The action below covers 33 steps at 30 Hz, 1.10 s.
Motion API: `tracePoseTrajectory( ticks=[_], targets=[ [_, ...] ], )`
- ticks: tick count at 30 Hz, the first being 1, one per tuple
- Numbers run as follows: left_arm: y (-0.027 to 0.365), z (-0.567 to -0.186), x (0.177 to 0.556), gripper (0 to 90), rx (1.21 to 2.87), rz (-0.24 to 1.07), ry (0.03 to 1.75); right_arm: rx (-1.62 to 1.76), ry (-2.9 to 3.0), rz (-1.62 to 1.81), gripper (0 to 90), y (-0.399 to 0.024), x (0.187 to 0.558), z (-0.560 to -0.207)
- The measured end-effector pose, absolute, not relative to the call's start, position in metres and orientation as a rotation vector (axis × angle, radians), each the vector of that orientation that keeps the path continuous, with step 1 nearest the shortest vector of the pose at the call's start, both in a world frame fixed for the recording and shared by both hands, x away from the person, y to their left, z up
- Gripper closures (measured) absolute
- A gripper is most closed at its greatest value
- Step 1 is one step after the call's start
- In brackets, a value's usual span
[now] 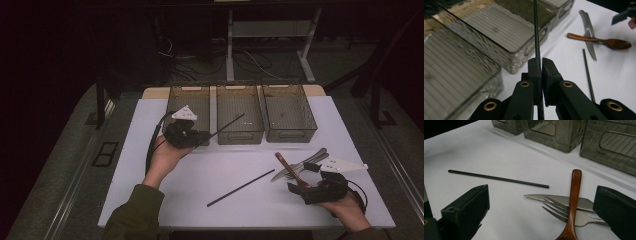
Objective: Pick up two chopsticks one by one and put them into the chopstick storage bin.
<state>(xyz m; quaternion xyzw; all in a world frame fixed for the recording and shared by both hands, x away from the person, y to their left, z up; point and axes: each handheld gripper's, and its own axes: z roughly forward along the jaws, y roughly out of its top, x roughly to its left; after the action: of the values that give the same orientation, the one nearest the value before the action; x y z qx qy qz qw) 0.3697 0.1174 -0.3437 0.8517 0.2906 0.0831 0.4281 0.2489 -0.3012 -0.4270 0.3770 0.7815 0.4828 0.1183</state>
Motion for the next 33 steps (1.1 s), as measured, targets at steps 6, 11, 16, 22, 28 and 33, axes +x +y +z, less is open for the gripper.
tracePoseTrajectory(
  ticks=[6,11,16,22,28,33],
  targets=[
    [0.123,-0.339,0.383,85.8,2.118,0.227,0.768,1.102,2.284,1.415,0.9,-0.302,0.249,-0.427],
    [0.131,-0.339,0.396,85.8,2.106,0.239,0.820,1.101,2.281,1.417,0.9,-0.302,0.249,-0.426],
    [0.139,-0.337,0.407,85.9,2.108,0.262,0.865,1.102,2.281,1.417,0.9,-0.302,0.249,-0.427],
    [0.145,-0.330,0.422,85.8,2.101,0.303,0.917,1.103,2.278,1.419,0.9,-0.303,0.249,-0.426],
    [0.149,-0.327,0.437,85.8,2.108,0.335,0.966,1.106,2.277,1.422,0.9,-0.303,0.249,-0.426],
    [0.151,-0.332,0.450,85.8,2.125,0.364,1.015,1.105,2.276,1.425,0.9,-0.303,0.248,-0.426]
  ],
)
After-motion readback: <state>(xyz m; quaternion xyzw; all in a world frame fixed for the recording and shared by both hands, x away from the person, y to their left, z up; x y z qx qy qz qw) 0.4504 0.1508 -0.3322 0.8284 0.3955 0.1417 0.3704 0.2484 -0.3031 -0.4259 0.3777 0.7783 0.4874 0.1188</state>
